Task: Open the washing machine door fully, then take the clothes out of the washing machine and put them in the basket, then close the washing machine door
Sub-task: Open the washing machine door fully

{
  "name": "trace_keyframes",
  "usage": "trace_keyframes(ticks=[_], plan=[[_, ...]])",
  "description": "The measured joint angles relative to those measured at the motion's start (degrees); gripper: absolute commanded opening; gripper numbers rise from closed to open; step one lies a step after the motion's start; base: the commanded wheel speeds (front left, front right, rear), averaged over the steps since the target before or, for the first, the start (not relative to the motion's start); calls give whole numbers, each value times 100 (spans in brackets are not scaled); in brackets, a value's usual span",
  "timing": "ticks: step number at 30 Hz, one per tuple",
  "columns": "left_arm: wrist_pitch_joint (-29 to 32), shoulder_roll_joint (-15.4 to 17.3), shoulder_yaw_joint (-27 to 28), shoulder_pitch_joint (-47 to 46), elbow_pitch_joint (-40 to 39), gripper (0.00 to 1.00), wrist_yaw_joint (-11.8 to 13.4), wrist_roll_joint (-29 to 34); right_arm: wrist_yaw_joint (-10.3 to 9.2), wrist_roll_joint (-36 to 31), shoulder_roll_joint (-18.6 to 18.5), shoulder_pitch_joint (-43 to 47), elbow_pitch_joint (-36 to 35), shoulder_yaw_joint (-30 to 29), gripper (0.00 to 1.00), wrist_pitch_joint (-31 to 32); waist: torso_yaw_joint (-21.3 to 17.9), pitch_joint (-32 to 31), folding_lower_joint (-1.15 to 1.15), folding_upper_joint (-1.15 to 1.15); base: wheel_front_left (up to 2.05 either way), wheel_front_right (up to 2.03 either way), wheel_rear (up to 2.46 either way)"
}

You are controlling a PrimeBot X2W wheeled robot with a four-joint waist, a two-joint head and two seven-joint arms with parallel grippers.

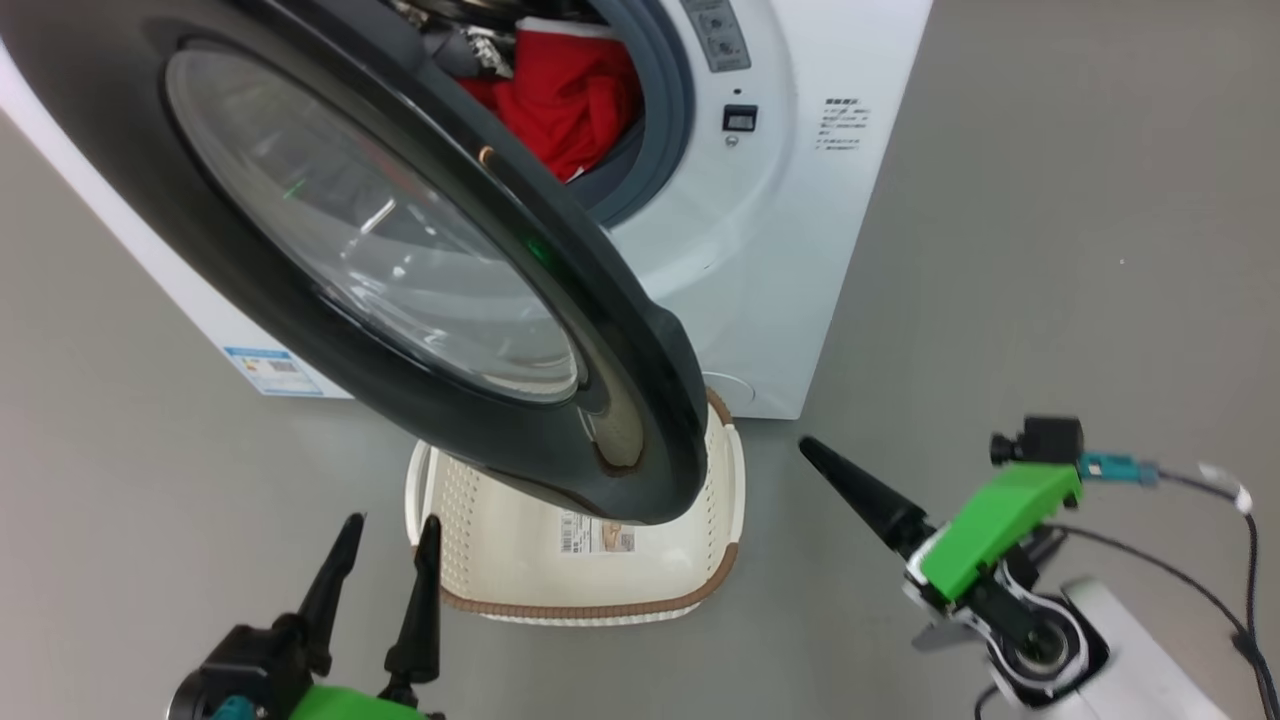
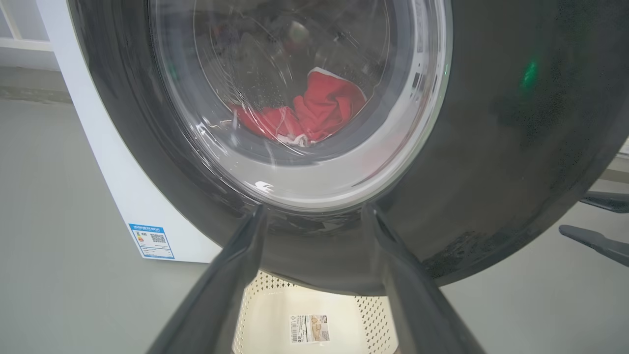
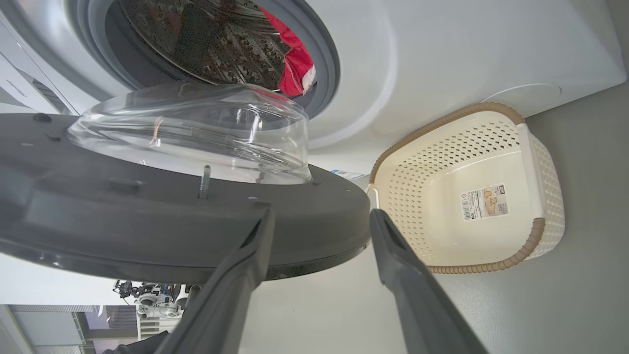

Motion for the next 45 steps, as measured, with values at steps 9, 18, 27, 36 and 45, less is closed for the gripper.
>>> trace_keyframes(ticks=[9,18,27,36,45], plan=[[0,1,124,187,34,100,-11,32,0,47,-79,675,134,54,100,-749,-187,-179,0,0,0,0,0],[0,2,233,374,81,100,-49,71,0,-151,-330,934,185,302,100,-1607,-357,-290,0,0,0,0,0],[0,2,285,376,135,100,-51,114,0,-1139,-738,928,636,995,100,-2711,-434,-300,0,0,0,0,0],[0,2,333,394,152,100,-52,115,0,-2594,-734,926,978,569,100,-2824,-485,-276,0,0,0,0,0],[0,2,345,392,164,100,-52,124,1,-4760,-211,1369,204,-947,100,-2825,-463,-245,0,0,0,0,0]])
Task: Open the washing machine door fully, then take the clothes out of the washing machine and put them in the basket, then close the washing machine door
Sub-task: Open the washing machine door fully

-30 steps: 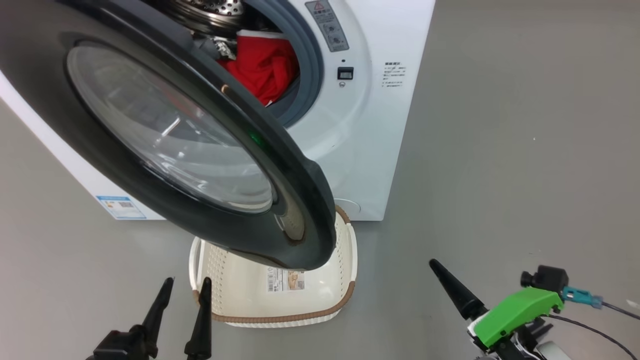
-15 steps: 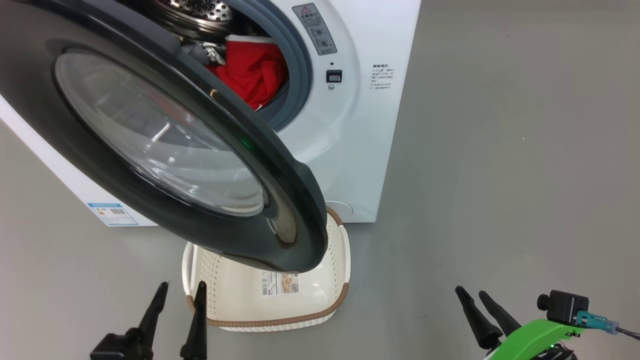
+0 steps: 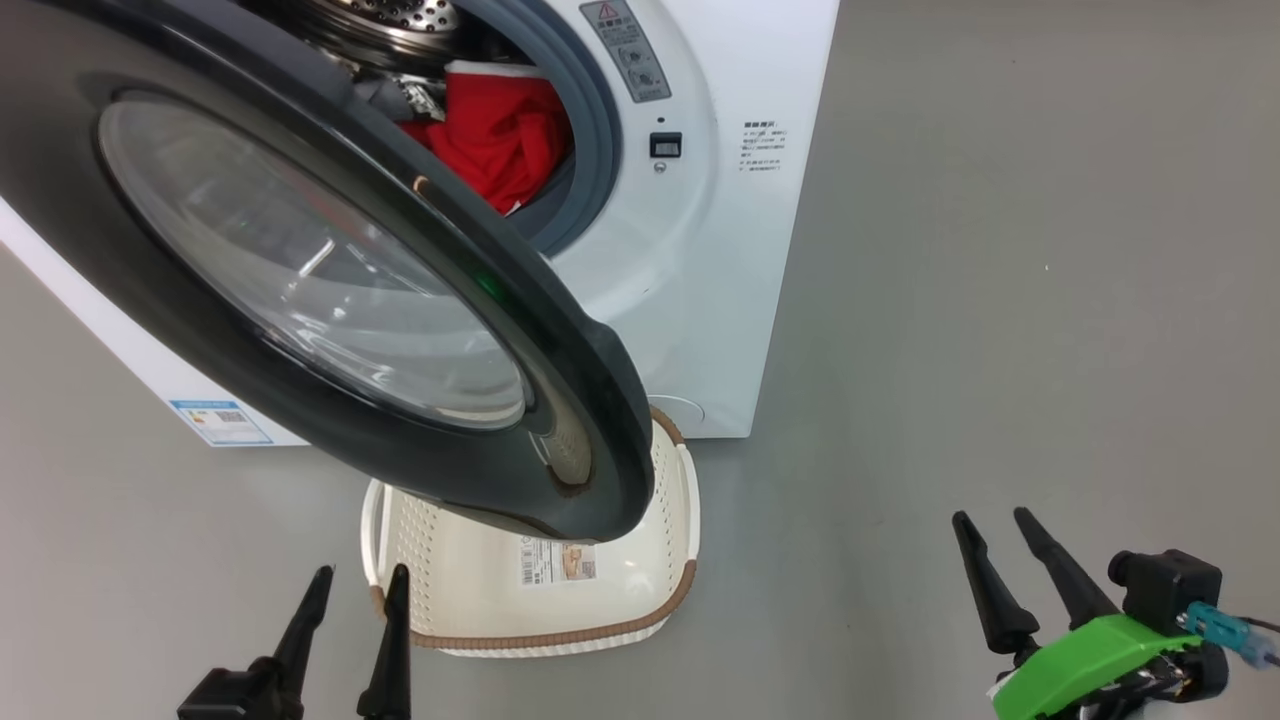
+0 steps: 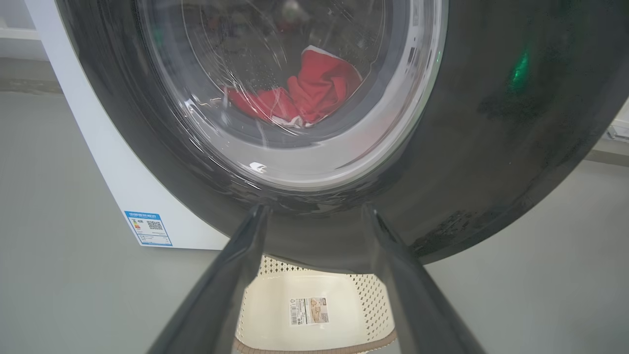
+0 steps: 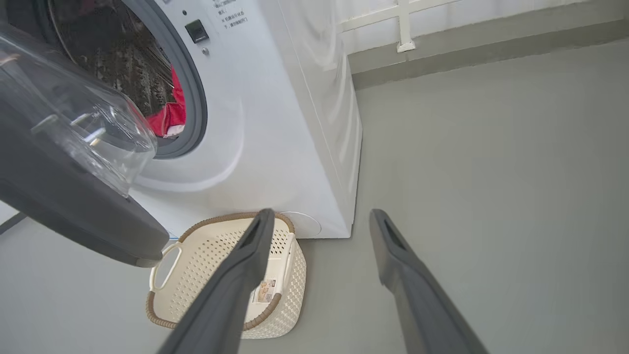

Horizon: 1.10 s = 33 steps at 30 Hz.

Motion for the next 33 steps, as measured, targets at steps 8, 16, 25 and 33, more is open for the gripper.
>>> trace_keyframes(ticks=[8,16,25,33], plan=[[0,1,-23,-2,-177,100,0,104,0,-1313,553,548,-887,-915,100,-16,71,20,0,0,0,0,0],[0,0,-40,-1,-207,100,0,157,0,-1604,706,828,-1102,-1135,100,-24,87,-1,0,0,0,0,0],[0,1,-73,-1,-207,100,1,158,0,-1621,789,855,-1107,-1149,100,-24,83,-24,0,0,0,0,0],[0,1,-110,-1,-207,100,2,158,0,-1533,821,845,-1236,-1193,43,-24,123,7,0,0,0,0,0]])
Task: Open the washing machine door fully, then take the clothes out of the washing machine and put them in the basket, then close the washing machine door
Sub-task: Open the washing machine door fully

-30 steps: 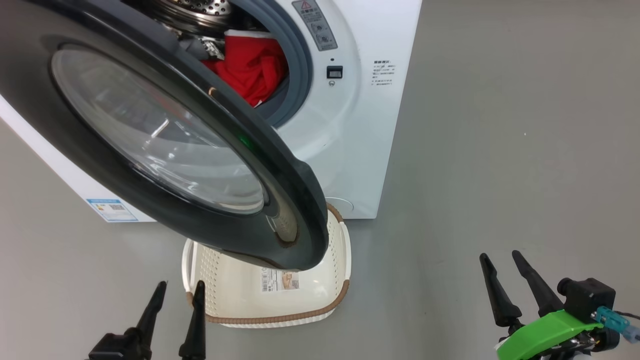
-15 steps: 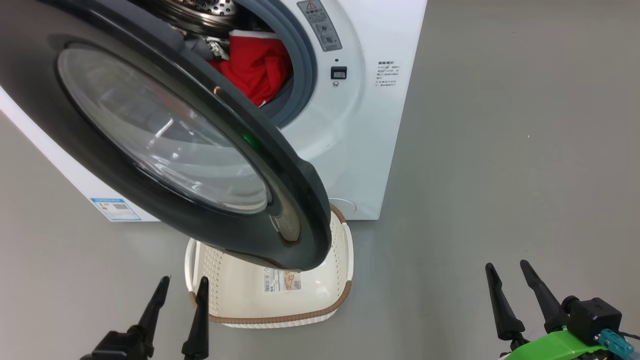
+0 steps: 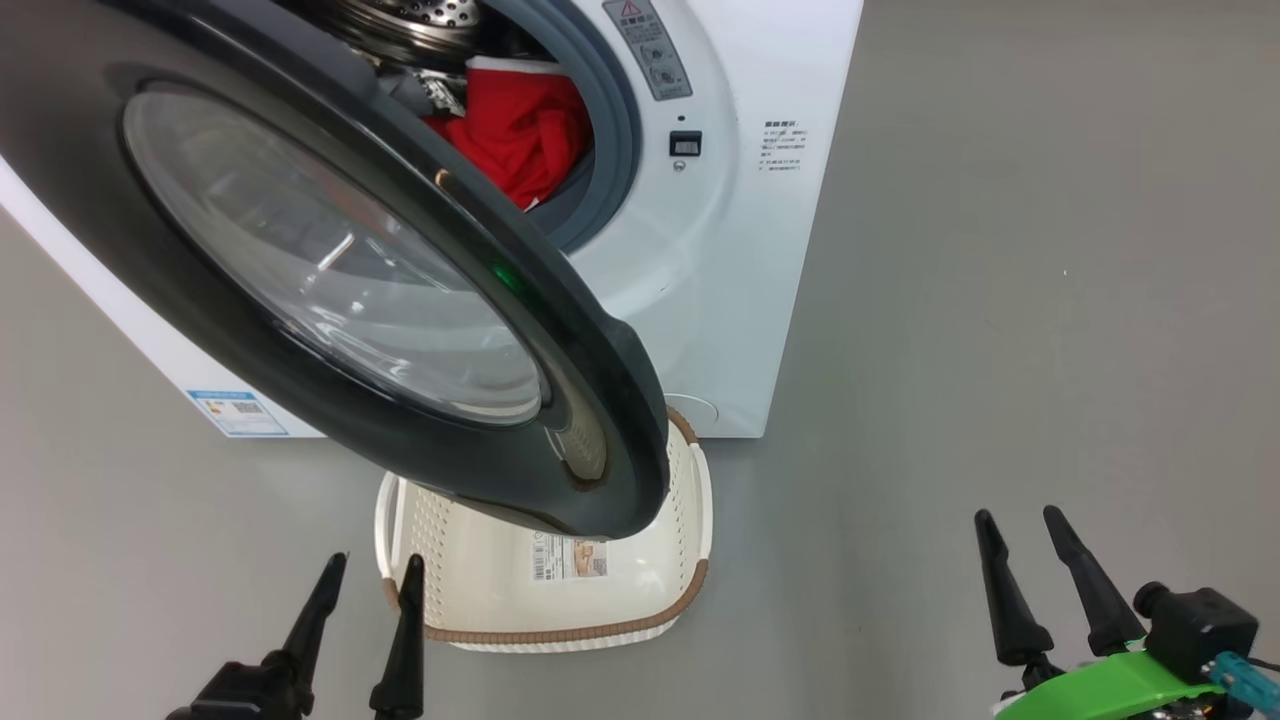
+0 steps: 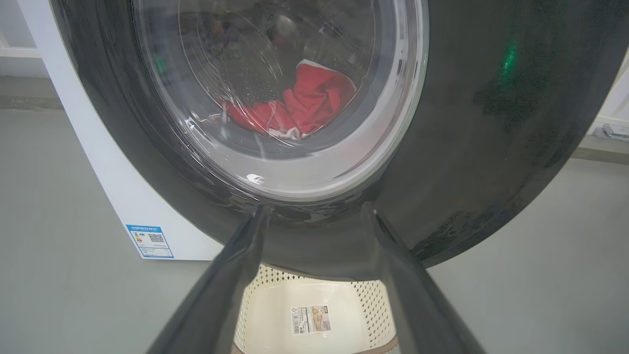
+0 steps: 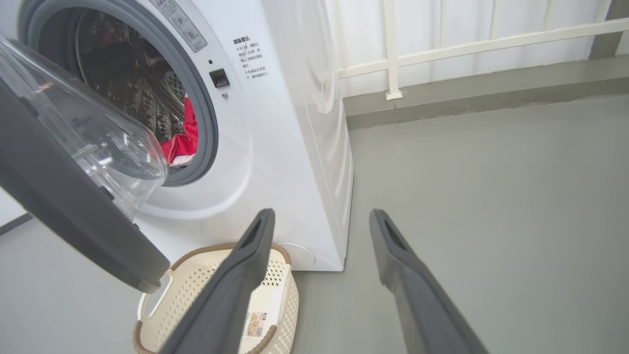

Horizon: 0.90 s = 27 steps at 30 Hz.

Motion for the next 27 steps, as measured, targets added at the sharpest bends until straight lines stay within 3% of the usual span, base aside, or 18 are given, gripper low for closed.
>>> trace_keyframes(ticks=[1,2,5,9,10,15,18,23,27], plan=[[0,0,-4,0,0,100,0,0,0,66,11,-7,-27,-2,7,0,8,0,0,0,0,0,0],[0,0,-7,0,0,100,0,0,0,193,19,-12,-67,2,0,0,16,1,0,0,0,0,0],[0,0,-15,0,0,100,0,0,0,643,34,-126,-156,52,0,0,47,-9,0,0,0,0,0],[0,0,-52,1,-1,100,0,-1,0,1881,64,-449,-364,92,0,-1,115,-19,0,0,0,0,0],[0,0,-77,1,-2,100,1,-1,0,2464,56,-646,-505,219,0,-18,159,-20,0,0,0,0,0],[0,1,-135,1,0,100,3,-15,0,4020,57,-1190,-649,687,0,-18,281,-7,0,0,0,0,0],[0,1,-174,1,2,100,5,-22,0,4977,-83,-1476,-631,1289,0,-10,368,2,0,0,0,0,0],[0,3,-243,-1,16,100,8,-101,-1,6567,-352,-1896,-578,1724,0,847,511,42,0,0,0,0,0],[0,3,-335,-4,20,100,10,-180,-1,7335,-444,-2150,-468,1777,0,1942,606,121,0,0,0,0,0]])
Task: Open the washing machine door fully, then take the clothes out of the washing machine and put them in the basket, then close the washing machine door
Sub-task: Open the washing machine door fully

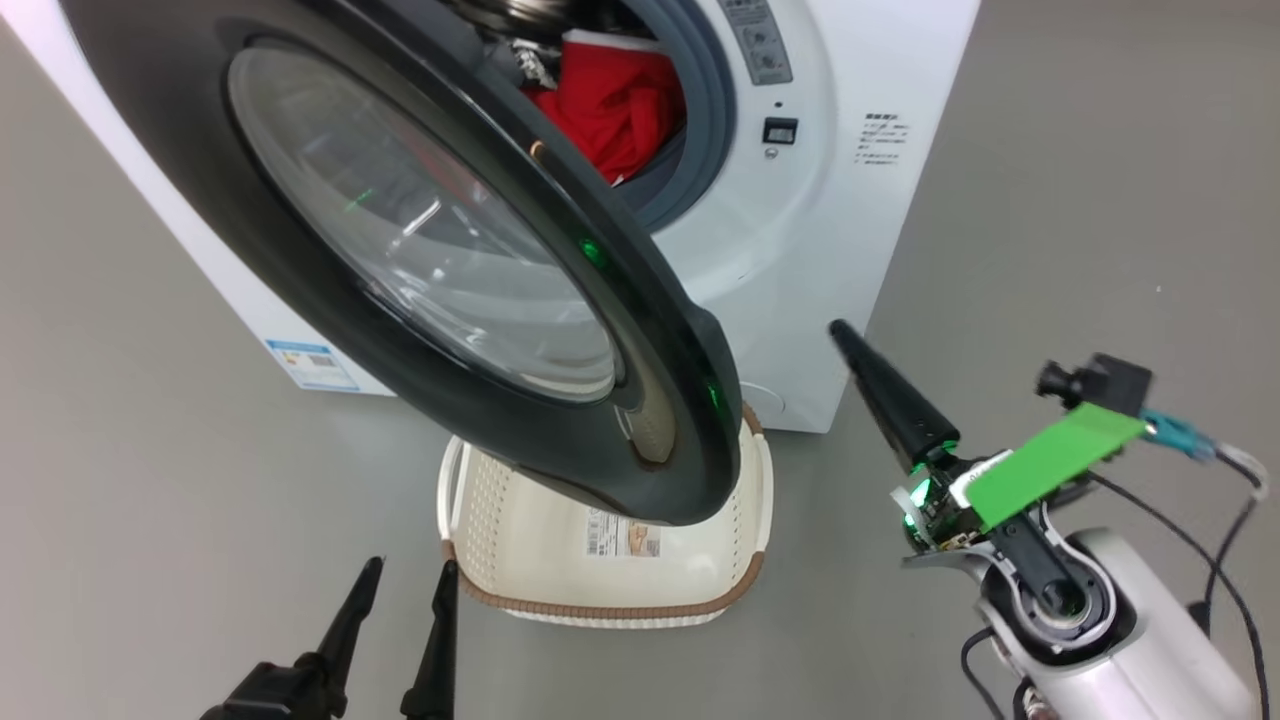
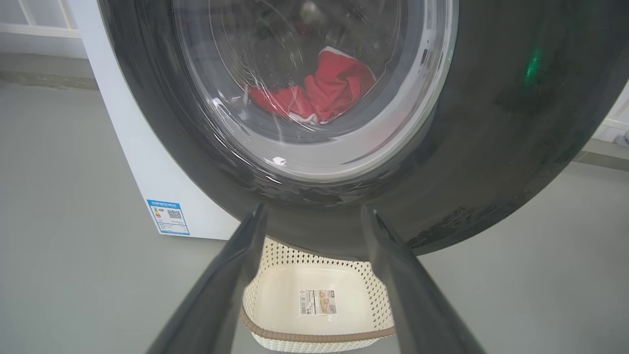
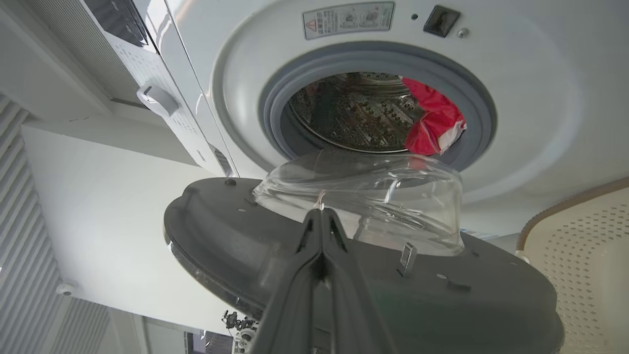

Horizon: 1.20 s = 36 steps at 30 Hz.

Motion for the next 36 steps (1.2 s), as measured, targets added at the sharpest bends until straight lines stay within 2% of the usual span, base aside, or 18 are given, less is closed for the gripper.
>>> trace_keyframes(ticks=[6,11,25,36], plan=[[0,0,-103,-75,8,100,43,-52,0,555,-129,-320,513,5,0,1580,123,125,0,0,0,0,0],[0,-1,-213,-136,19,100,47,-96,0,633,-125,-425,826,-121,0,2307,244,173,0,0,0,0,0],[0,0,-349,-136,36,100,99,-163,0,399,112,-545,1036,-537,0,3038,538,167,0,0,0,0,0],[0,0,-415,-100,32,100,153,-198,0,177,301,-257,989,-391,0,3349,960,-31,0,0,0,0,0]])
